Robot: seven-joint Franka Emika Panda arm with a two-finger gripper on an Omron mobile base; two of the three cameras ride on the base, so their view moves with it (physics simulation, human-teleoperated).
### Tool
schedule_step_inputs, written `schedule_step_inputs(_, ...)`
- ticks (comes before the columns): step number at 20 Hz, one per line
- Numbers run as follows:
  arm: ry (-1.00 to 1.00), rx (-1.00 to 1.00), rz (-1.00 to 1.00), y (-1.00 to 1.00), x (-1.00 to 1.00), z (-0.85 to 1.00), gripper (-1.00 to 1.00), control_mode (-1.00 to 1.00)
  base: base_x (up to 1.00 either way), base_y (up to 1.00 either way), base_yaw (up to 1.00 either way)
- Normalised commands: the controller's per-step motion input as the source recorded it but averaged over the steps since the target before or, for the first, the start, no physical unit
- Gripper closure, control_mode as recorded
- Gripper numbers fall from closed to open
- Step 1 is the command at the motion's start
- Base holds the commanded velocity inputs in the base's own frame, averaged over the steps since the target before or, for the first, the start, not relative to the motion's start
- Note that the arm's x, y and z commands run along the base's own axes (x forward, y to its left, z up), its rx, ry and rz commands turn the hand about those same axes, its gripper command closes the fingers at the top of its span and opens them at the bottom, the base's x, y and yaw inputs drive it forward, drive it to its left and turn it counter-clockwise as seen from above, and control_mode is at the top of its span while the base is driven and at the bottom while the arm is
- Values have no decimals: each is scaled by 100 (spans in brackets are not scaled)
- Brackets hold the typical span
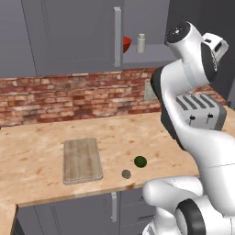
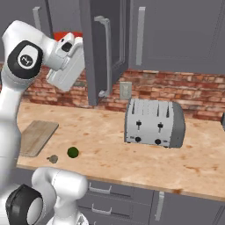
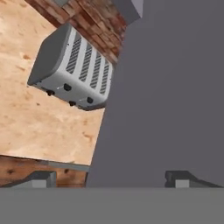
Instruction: Open the cabinet. Place the bowl and condiment on the counter. Then place the lime and garlic on the cutting board.
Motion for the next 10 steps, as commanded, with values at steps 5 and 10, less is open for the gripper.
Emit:
schedule_step_inputs(5, 1, 0, 0, -79, 39, -4, -100, -100, 0, 0, 0)
schedule_step_inputs(10, 6, 1, 0, -62, 13, 0, -100, -100, 0, 0, 0)
